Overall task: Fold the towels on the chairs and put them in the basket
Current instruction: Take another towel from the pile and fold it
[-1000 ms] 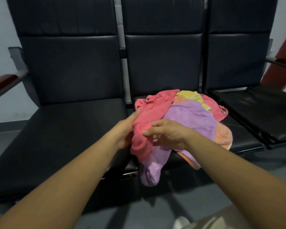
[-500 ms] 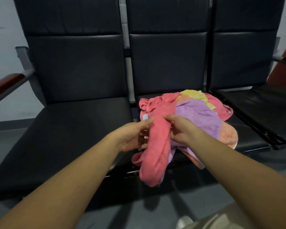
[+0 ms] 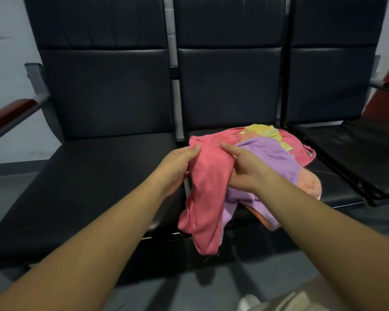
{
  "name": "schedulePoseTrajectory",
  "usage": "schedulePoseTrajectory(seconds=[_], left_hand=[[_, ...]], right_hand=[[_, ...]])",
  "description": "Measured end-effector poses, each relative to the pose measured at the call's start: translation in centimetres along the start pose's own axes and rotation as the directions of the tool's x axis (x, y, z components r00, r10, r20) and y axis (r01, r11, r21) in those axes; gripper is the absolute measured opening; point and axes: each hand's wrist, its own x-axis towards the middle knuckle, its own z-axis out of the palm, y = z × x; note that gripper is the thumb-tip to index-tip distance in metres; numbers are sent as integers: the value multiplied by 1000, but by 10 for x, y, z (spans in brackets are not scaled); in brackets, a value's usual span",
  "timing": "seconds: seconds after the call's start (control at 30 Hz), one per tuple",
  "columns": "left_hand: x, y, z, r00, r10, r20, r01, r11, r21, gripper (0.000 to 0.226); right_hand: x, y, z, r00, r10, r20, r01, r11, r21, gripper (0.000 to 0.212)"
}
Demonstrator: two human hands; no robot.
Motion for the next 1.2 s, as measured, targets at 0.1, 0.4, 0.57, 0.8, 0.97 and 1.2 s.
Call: schedulePoseTrajectory(seconds=[0.1, 0.4, 0.57, 0.8, 0.97, 1.2], left_hand=[[-12, 21, -5, 988, 144, -63, -144, 990, 1, 25], [-60, 65, -45, 942, 284, -176, -275, 958, 77, 22], [-64, 26, -93, 931, 240, -274, -122, 915, 385, 30], [-73, 17, -119, 954, 109, -281, -51, 977, 205, 24], [-76, 24, -120, 942, 32, -333, -70, 992, -104, 19], [-79, 25, -135, 966, 2, -258, -36, 991, -126, 25]], right_hand=[[-4, -7, 26, 996, -53, 68, 55, 998, -30, 40], [-21, 2, 102, 915, -261, 308, 326, 928, -180, 40], [-4, 51, 86, 971, -110, 214, 169, 945, -280, 40], [7, 63, 92, 982, -24, 188, 84, 944, -318, 35], [20, 67, 92, 991, -98, 93, 125, 921, -368, 9], [13, 58, 98, 964, -70, 256, 148, 943, -300, 26]])
